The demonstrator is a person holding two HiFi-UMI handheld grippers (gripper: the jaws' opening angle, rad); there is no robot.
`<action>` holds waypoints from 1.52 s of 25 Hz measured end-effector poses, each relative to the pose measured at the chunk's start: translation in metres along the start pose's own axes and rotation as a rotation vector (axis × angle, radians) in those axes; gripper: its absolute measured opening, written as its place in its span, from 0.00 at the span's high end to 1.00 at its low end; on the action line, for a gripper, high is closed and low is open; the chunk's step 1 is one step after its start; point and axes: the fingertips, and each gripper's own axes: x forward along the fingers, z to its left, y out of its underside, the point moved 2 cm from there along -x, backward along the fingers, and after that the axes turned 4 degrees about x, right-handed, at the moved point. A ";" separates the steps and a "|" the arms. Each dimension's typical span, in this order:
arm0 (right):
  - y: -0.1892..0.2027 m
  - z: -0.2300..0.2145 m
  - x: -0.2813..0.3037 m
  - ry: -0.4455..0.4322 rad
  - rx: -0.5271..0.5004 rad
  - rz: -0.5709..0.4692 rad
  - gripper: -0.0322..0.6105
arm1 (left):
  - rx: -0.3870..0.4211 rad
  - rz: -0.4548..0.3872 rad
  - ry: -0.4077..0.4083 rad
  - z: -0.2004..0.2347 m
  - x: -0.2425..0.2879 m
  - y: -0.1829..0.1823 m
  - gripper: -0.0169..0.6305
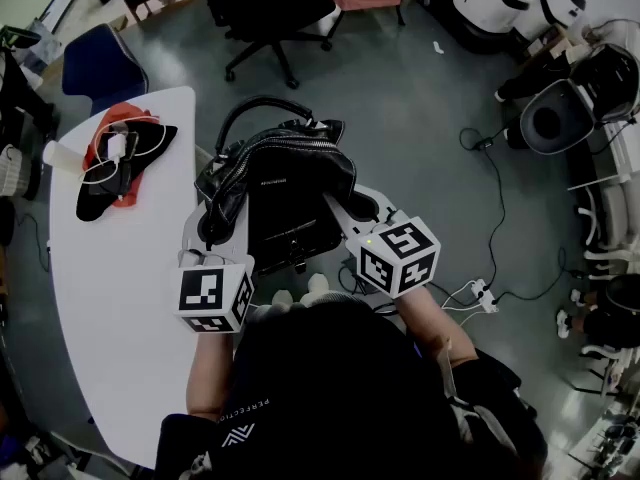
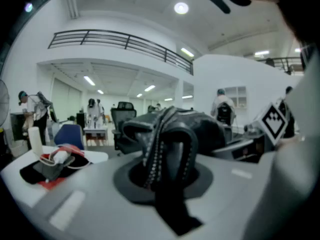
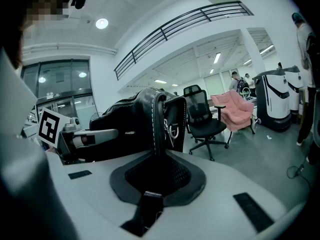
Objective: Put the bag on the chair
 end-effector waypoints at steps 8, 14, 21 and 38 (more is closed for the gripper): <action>0.000 -0.017 -0.002 -0.016 0.016 0.016 0.90 | -0.008 0.018 -0.010 -0.011 0.013 0.001 0.86; -0.001 -0.023 0.013 -0.024 0.029 0.033 0.90 | -0.015 0.040 -0.016 0.000 0.027 0.004 0.86; -0.017 -0.038 0.059 -0.010 0.032 0.049 0.90 | -0.036 0.046 -0.007 0.035 0.066 0.005 0.86; -0.079 -0.074 0.188 0.017 0.023 0.090 0.90 | -0.089 0.040 0.022 0.136 0.167 -0.012 0.87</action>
